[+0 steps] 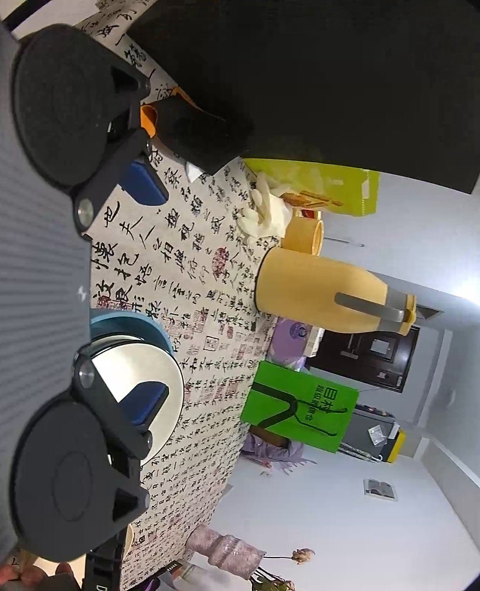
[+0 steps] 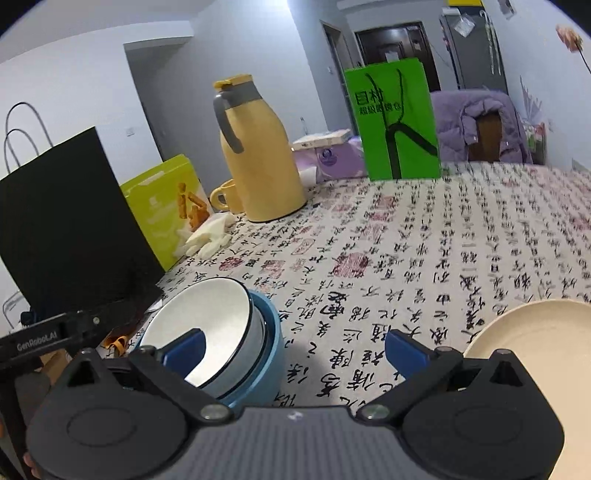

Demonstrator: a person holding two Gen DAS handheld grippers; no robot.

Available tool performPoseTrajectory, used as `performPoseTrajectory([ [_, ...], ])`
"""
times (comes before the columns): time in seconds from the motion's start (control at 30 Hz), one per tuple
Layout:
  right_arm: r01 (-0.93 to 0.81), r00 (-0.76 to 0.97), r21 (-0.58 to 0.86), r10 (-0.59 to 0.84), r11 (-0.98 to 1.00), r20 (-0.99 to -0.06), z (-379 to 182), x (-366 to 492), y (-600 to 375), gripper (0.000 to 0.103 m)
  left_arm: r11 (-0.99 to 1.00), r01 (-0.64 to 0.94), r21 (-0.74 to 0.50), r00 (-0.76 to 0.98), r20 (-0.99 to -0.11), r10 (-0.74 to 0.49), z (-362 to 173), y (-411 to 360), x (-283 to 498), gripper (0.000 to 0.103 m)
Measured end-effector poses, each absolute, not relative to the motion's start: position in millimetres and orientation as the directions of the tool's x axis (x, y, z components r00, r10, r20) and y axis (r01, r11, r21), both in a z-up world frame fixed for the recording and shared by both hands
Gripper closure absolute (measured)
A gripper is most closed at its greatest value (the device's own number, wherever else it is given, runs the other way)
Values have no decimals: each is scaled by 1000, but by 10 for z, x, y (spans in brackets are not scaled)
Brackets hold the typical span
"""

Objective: Organize plates and bowls
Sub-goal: 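Withdraw both open grippers upward from the stacked bowls, then lower both grippers onto the blue bowl rim and close them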

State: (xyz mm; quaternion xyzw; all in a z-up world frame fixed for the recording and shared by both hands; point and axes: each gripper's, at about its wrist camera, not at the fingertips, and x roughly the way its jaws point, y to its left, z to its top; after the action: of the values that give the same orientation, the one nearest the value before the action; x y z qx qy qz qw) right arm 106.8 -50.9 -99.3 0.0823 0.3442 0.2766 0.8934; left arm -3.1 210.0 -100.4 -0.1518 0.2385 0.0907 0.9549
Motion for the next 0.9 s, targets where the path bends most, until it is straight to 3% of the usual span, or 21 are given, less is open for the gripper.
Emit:
performPoseTrajectory([
  [0.9, -407, 450, 409, 569, 817, -688, -1236, 1466, -124, 0, 904, -211, -373, 749, -656, -96, -1325, 2264, 517, 0],
])
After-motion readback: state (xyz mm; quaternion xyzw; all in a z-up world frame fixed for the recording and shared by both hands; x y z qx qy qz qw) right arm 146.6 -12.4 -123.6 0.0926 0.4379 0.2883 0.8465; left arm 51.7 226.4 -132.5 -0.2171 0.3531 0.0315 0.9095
